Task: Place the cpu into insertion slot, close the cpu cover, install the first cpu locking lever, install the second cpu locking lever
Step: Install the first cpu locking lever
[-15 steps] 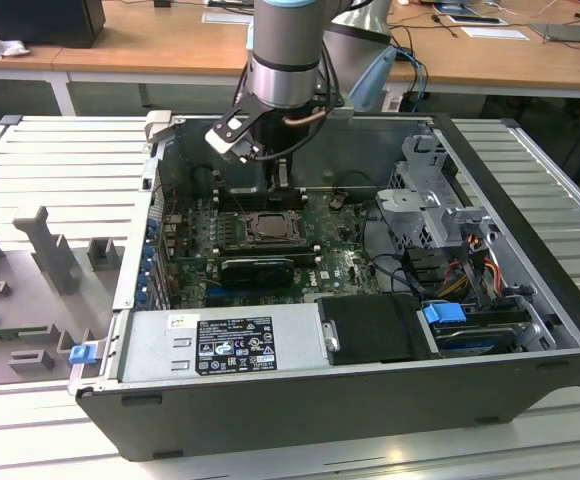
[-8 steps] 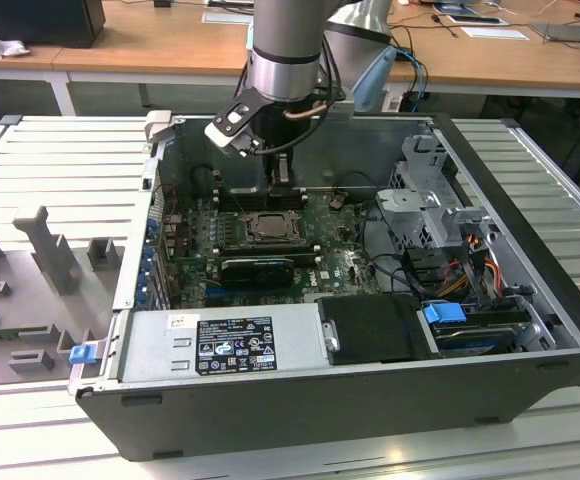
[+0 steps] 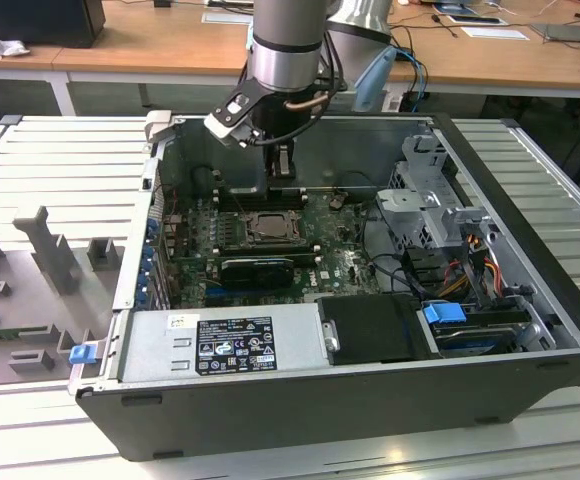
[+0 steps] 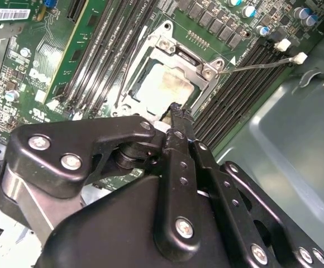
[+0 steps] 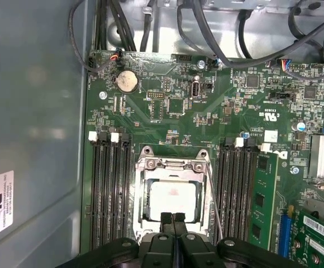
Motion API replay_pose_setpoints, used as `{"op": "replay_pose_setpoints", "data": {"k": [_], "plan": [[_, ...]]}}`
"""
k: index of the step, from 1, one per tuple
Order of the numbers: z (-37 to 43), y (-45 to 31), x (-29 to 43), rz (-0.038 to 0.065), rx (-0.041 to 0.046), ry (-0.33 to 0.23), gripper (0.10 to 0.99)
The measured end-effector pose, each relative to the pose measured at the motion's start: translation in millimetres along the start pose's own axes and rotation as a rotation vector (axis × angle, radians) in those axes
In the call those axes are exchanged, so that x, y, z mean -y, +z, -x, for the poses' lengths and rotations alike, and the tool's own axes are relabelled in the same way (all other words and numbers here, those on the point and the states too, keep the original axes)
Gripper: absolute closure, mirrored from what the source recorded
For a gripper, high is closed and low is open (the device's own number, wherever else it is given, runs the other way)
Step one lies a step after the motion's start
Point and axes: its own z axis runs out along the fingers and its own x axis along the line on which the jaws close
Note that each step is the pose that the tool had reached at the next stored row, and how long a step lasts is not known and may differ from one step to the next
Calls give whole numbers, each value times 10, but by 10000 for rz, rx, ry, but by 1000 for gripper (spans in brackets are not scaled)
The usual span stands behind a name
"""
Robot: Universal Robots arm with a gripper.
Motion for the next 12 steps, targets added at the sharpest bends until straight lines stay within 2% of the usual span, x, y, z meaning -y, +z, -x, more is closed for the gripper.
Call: {"op": "replay_pose_setpoints", "data": {"k": [12], "plan": [[0, -86, 2, 0, 0, 0, 980]]}}
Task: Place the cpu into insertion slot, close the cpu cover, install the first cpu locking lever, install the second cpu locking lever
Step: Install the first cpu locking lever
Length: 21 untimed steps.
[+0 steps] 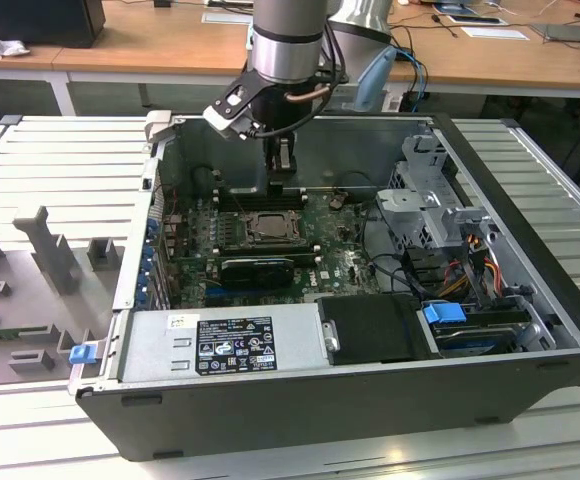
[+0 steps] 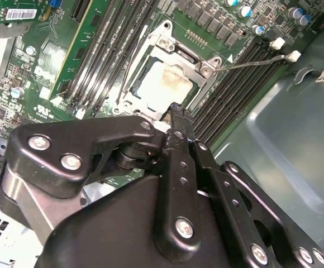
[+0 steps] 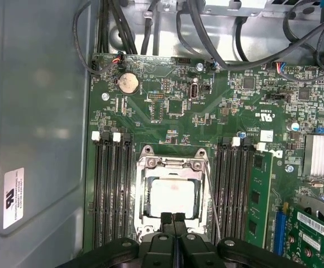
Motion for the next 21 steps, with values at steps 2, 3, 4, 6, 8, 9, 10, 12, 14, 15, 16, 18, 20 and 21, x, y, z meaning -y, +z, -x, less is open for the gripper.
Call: {"op": "replay_pose_setpoints", "data": {"k": [2, 3, 4, 6, 8, 9, 10, 12, 14, 15, 16, 18, 20, 21], "plan": [[0, -17, 0, 0, -1, 0, 980], [0, -23, 0, 0, -1, 0, 980], [0, -29, 1, 0, -1, 0, 980], [0, -41, 1, 0, -1, 0, 980], [0, -59, 1, 1, -1, 0, 980], [0, -68, 2, 0, -1, 0, 980], [0, -70, 1, 1, -2, -21, 980], [0, -71, 1, -1, 8, -434, 980], [-1, -68, 1, -4, 24, -1103, 980], [0, -67, 1, -6, 29, -1305, 980], [0, -66, 1, -6, 33, -1501, 980], [0, -65, 1, -7, 42, -1940, 980], [0, -64, 1, -8, 47, -2171, 980], [0, -64, 1, -8, 50, -2350, 980]]}}
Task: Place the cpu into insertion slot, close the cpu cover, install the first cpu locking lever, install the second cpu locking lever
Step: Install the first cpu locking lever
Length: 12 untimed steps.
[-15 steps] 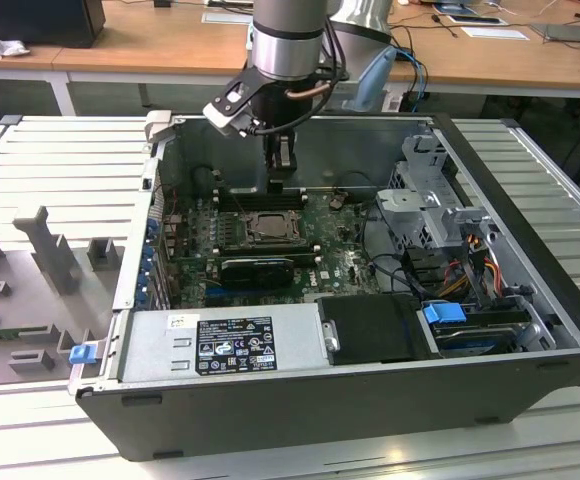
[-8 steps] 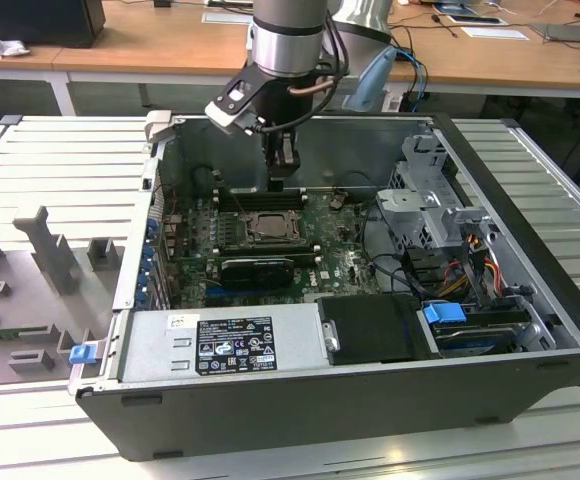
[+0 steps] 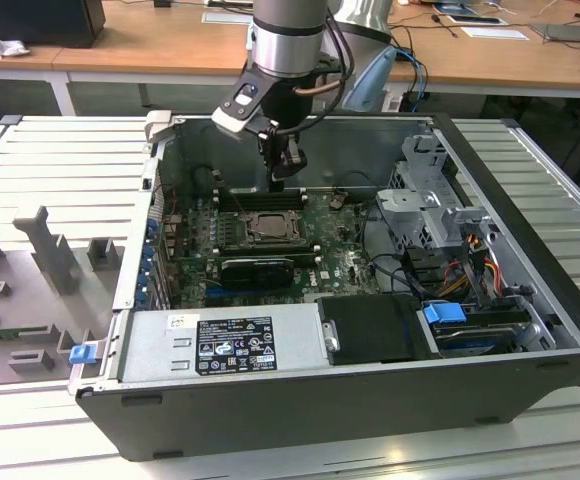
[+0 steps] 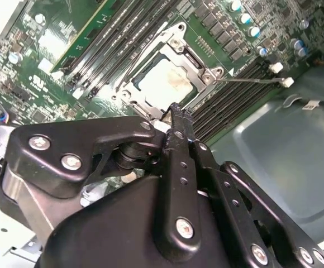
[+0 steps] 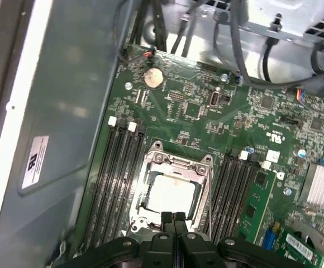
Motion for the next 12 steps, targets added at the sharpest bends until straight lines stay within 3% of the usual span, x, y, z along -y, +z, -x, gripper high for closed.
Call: {"op": "replay_pose_setpoints", "data": {"k": [12], "plan": [[0, 0, 0, -6, 34, -1515, 980]]}}
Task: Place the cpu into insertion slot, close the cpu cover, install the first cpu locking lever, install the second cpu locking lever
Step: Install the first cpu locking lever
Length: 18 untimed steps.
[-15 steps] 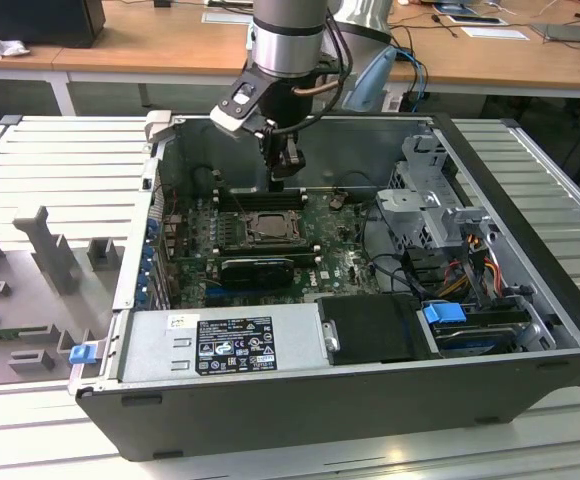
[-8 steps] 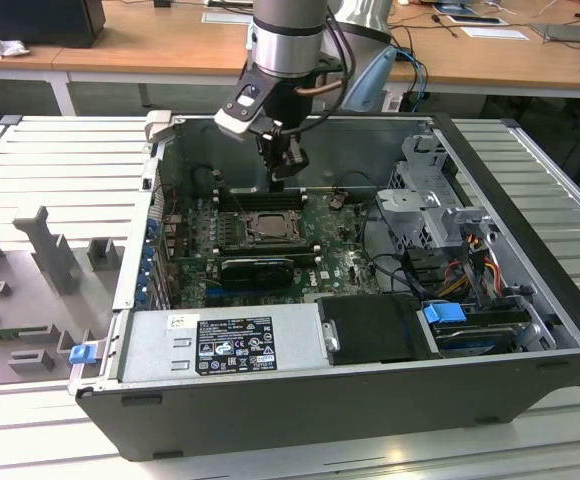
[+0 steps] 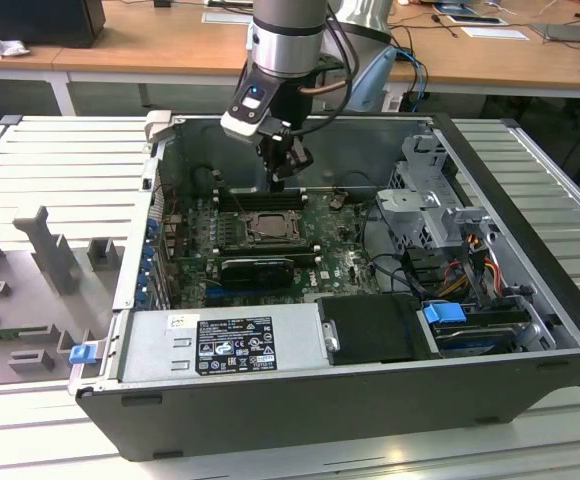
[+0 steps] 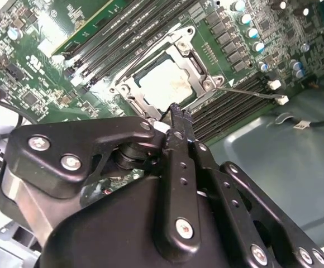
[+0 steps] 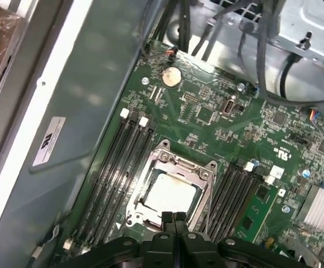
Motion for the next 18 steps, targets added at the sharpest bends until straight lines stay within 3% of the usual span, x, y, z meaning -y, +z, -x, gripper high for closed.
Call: {"op": "replay_pose_setpoints", "data": {"k": [18], "plan": [[0, 0, 0, -10, 60, -2723, 980]]}}
